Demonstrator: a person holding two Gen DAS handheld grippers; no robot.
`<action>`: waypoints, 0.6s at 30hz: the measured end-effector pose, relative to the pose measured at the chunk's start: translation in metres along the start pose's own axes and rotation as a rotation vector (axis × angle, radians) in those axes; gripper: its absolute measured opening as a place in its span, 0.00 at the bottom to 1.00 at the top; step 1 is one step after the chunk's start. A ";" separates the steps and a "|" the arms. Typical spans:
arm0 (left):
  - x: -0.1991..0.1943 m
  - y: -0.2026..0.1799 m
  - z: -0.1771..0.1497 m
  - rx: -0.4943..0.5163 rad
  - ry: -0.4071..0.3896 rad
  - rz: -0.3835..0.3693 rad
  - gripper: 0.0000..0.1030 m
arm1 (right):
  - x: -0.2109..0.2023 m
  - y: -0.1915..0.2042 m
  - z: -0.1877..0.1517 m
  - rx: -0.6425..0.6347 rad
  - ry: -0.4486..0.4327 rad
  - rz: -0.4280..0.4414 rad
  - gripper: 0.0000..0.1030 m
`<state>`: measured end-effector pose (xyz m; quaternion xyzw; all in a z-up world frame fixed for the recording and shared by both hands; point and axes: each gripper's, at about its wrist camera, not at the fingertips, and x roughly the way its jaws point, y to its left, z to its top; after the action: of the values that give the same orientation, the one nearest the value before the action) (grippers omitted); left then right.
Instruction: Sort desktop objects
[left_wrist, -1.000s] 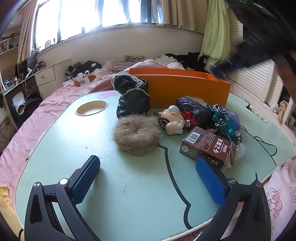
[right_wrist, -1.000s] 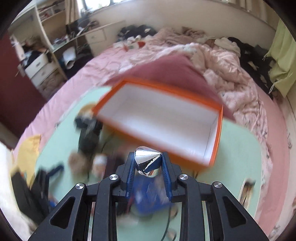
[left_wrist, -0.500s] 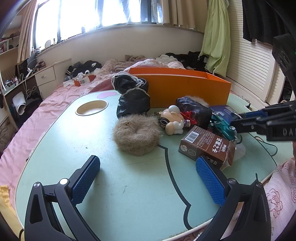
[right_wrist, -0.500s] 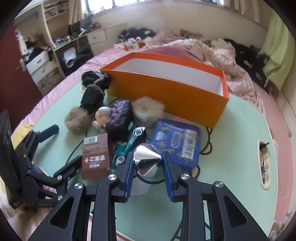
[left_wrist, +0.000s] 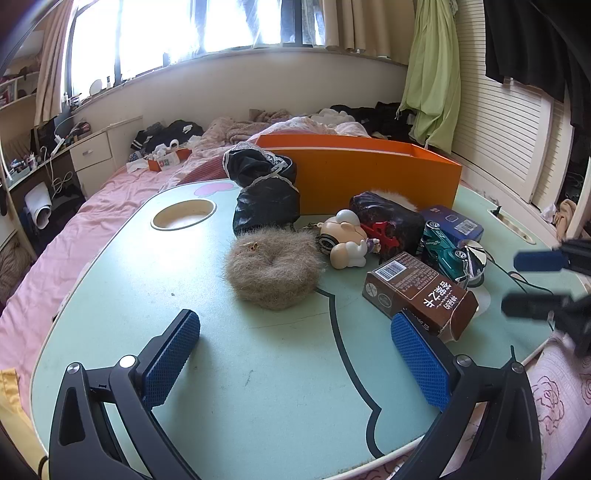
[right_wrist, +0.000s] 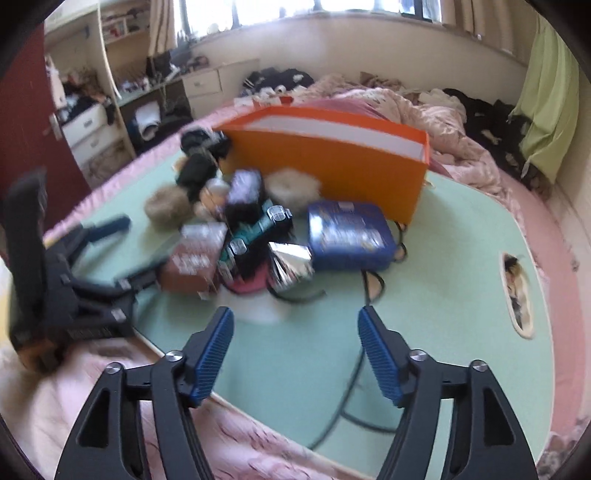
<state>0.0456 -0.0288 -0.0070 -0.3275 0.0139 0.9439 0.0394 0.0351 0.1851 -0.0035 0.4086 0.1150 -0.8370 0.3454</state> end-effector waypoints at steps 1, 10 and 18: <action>0.000 0.000 0.000 0.000 0.000 0.000 1.00 | 0.005 -0.001 -0.003 0.007 0.015 -0.006 0.77; -0.002 0.001 0.001 0.000 0.025 0.000 1.00 | 0.013 -0.006 -0.008 0.021 0.020 -0.009 1.00; -0.016 0.015 0.052 -0.095 0.015 0.001 1.00 | 0.012 -0.006 -0.007 0.024 0.018 -0.006 1.00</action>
<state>0.0247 -0.0417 0.0442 -0.3361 -0.0302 0.9411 0.0231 0.0297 0.1872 -0.0177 0.4199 0.1091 -0.8355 0.3371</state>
